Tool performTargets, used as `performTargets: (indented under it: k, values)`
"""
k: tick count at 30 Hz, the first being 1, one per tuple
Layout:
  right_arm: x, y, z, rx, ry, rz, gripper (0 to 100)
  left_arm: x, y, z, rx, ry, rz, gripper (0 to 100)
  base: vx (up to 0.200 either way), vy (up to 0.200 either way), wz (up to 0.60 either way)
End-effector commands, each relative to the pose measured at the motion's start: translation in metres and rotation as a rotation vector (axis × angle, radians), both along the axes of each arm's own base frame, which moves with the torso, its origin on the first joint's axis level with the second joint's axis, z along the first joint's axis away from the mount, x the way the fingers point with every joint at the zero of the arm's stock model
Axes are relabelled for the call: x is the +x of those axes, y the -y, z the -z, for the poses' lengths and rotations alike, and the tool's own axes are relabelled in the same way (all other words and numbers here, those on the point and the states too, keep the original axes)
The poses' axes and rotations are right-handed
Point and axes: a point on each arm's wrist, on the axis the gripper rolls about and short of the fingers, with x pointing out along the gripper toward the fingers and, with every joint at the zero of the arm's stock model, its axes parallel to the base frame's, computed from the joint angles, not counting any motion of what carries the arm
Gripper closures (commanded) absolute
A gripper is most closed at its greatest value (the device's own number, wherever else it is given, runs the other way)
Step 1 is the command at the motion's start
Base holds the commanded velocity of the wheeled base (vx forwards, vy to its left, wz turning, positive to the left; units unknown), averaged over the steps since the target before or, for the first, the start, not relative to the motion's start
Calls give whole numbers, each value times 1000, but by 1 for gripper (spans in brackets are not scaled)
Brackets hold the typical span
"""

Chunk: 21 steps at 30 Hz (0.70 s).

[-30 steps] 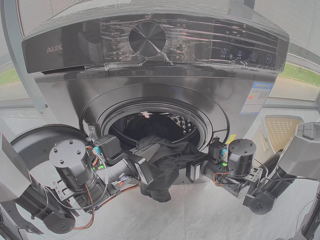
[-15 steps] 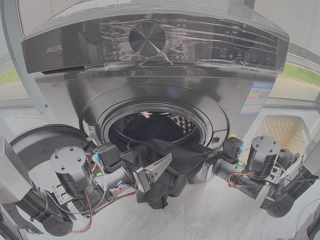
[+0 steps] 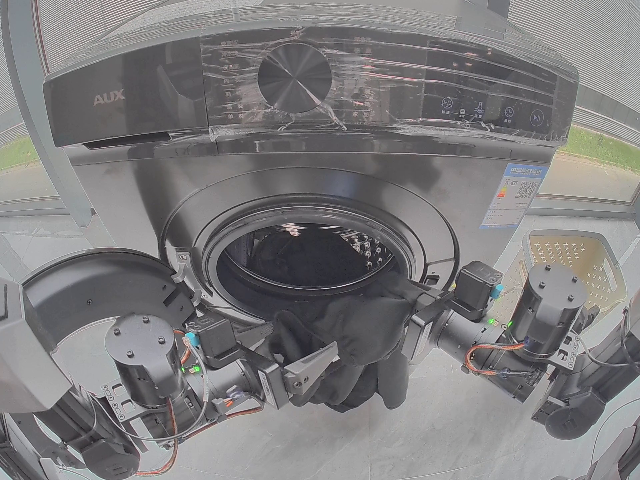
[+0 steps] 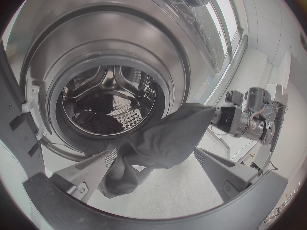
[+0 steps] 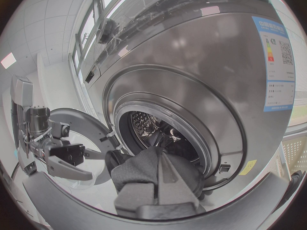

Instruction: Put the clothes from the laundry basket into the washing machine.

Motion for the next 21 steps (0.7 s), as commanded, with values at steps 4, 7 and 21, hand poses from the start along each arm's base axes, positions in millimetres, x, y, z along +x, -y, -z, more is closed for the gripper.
performTargets:
  k: [4,7,21]
  values:
    - [-2,1,-9,23,23,4,100,0,-3,17,55,-52,-9,0,0,0,0]
    - [-2,2,-8,22,22,9,100,1,-2,22,64,-63,-8,0,0,0,0]
    - [-1,1,-16,43,40,18,100,-6,-7,71,210,-150,100,0,0,0,0]
